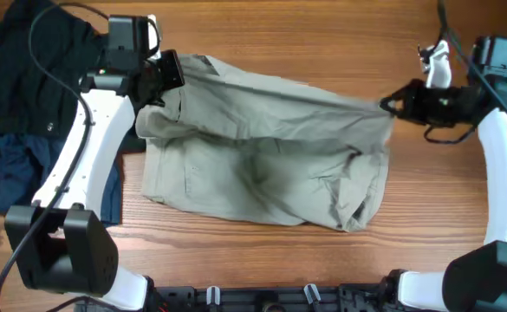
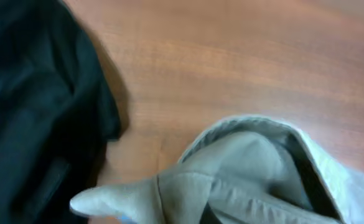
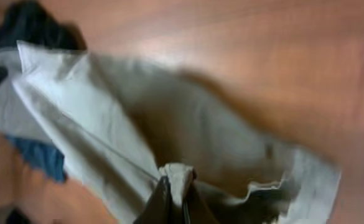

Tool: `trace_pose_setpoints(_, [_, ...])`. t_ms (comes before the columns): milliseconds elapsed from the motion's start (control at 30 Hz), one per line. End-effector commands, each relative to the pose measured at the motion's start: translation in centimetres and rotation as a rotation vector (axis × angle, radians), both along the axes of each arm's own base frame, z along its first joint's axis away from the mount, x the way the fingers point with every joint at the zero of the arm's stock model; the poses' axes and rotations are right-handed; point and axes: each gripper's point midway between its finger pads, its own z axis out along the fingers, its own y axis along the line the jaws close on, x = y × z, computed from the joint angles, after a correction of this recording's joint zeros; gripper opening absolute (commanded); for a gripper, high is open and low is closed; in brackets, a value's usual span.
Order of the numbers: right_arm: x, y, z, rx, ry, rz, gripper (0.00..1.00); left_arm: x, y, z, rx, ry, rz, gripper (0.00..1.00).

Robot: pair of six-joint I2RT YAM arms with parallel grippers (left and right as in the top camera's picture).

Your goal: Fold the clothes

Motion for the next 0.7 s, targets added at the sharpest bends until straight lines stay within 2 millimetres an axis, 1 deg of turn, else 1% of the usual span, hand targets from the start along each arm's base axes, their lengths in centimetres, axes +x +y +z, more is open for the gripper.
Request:
trace_pose_setpoints(0, [-2.1, 0.0, -0.2, -0.001, 0.035, 0.090, 0.04, -2.1, 1.8, 0.2, 0.066, 0.086, 0.024, 0.11])
trace_pose_setpoints(33, [-3.0, 0.2, -0.3, 0.007, 0.069, 0.107, 0.04, -3.2, 1.9, -0.4, 0.071, 0.135, 0.023, 0.14])
trace_pose_setpoints(100, [-4.6, 0.7, -0.5, 0.018, 0.119, 0.143, 0.04, -5.9, 2.3, -1.7, 0.083, 0.259, 0.022, 0.20])
trace_pose_setpoints(167, [-5.6, 0.7, -0.7, 0.014, 0.166, 0.145, 0.04, -8.0, 2.6, -2.4, 0.096, 0.348, 0.024, 0.21])
trace_pose_setpoints(200, [-6.0, 0.5, -1.1, -0.001, 0.189, 0.143, 0.04, -8.8, 3.0, -2.7, 0.117, 0.383, 0.031, 0.18])
trace_pose_setpoints(233, [-6.3, 0.4, -1.3, -0.009, 0.204, 0.143, 0.04, -9.5, 3.4, -2.9, 0.139, 0.410, 0.039, 0.12])
trace_pose_setpoints(300, [-7.1, 0.3, -2.3, -0.018, 0.247, 0.142, 0.04, -10.6, 4.3, -3.1, 0.186, 0.454, 0.057, 0.04])
trace_pose_setpoints(367, [-7.6, 0.4, -3.2, -0.013, 0.273, 0.143, 0.04, -11.1, 4.9, -3.2, 0.217, 0.474, 0.068, 0.04])
trace_pose_setpoints(433, [-7.9, 0.4, -4.0, -0.009, 0.285, 0.143, 0.04, -11.1, 4.9, -3.2, 0.217, 0.476, 0.067, 0.04])
trace_pose_setpoints(500, [-7.9, 0.4, -5.0, -0.006, 0.288, 0.138, 0.04, -10.9, 4.9, -3.3, 0.215, 0.470, 0.067, 0.09])
trace_pose_setpoints(533, [-8.1, 0.5, -5.4, -0.001, 0.292, 0.140, 0.04, -10.5, 4.7, -3.5, 0.206, 0.465, 0.064, 0.18])
trace_pose_setpoints(567, [-8.3, 0.6, -5.7, 0.002, 0.300, 0.142, 0.04, -10.3, 4.4, -3.9, 0.192, 0.468, 0.057, 0.21])
trace_pose_setpoints(667, [-8.8, 0.8, -6.0, 0.013, 0.321, 0.143, 0.04, -10.3, 3.7, -5.6, 0.161, 0.514, 0.038, 0.22])
